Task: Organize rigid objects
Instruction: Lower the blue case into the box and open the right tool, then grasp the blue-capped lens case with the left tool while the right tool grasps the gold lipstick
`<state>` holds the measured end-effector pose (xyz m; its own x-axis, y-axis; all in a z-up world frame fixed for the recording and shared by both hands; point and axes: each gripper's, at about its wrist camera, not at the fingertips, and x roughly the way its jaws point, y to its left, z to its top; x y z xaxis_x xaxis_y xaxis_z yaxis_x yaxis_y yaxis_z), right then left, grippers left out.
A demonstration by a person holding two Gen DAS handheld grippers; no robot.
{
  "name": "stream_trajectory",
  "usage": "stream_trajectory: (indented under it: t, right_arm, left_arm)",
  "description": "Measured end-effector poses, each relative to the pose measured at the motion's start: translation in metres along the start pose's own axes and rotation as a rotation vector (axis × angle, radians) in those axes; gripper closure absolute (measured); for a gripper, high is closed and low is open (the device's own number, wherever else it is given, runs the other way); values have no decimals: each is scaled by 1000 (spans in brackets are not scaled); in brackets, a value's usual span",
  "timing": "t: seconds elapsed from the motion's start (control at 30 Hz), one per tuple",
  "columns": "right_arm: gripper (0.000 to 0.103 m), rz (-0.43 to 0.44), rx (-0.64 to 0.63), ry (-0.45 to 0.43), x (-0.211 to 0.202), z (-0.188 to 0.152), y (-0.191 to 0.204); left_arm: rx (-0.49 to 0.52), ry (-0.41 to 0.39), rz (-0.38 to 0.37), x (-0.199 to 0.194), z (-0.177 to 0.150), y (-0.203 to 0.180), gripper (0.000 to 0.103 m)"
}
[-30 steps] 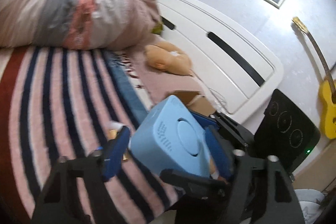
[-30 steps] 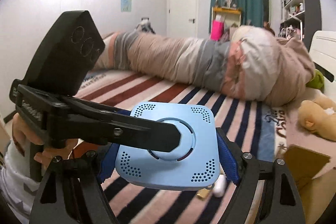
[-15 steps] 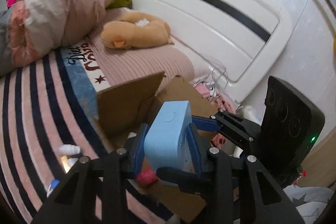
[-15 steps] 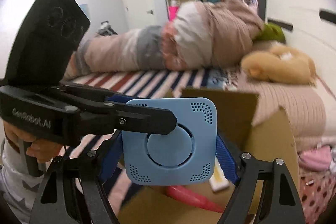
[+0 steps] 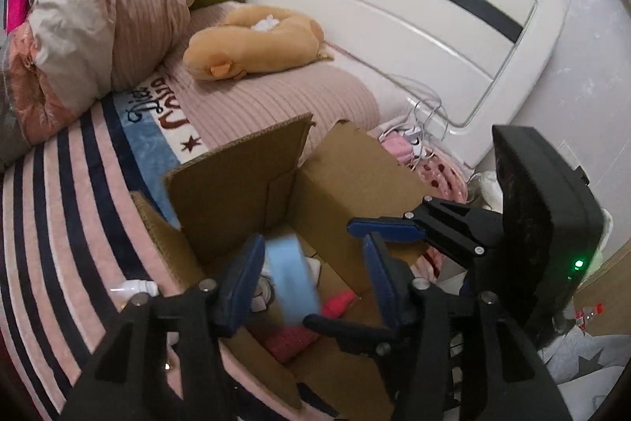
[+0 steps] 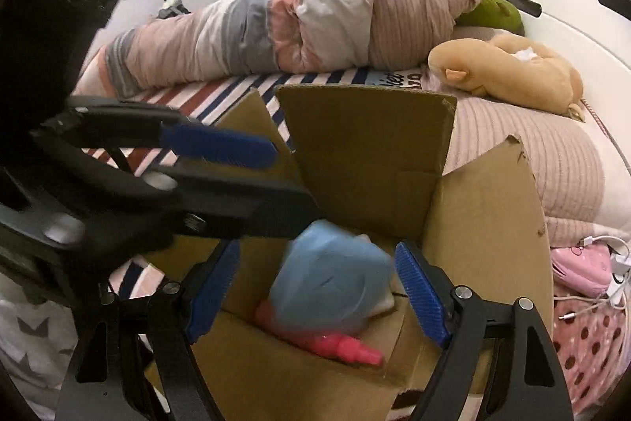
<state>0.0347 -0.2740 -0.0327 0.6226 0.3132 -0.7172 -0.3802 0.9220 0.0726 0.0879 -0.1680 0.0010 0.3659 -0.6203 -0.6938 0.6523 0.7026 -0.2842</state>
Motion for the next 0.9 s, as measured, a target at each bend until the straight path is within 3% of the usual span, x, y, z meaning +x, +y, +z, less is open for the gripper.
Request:
stream_trajectory:
  t: [0.13,0.27,0.5,0.57,0.77,0.9]
  right_arm:
    - [24,-7,-11,-29,-14,-1,8]
    - [24,-3,-54,-78,-30,5,29]
    - [24,138,-110,-142,-34,29,96]
    - [24,179,-125,-122,-23,36,116]
    - [24,291,-157,-16,34,39,176]
    - [24,298,-133,79,86,28,192]
  left_arm:
    - [-30,-63,33,-30,-3,11,54]
    - [-56,-146,89,-73,-15,30,43]
    - [-160,-248,239,-145,-64,91,41]
    - [-188,-259,269,-157,-81,109,35]
    - [-271,-245,320,-174,-136,168,32]
    - [-310,-204,324,-164,-162,198,31]
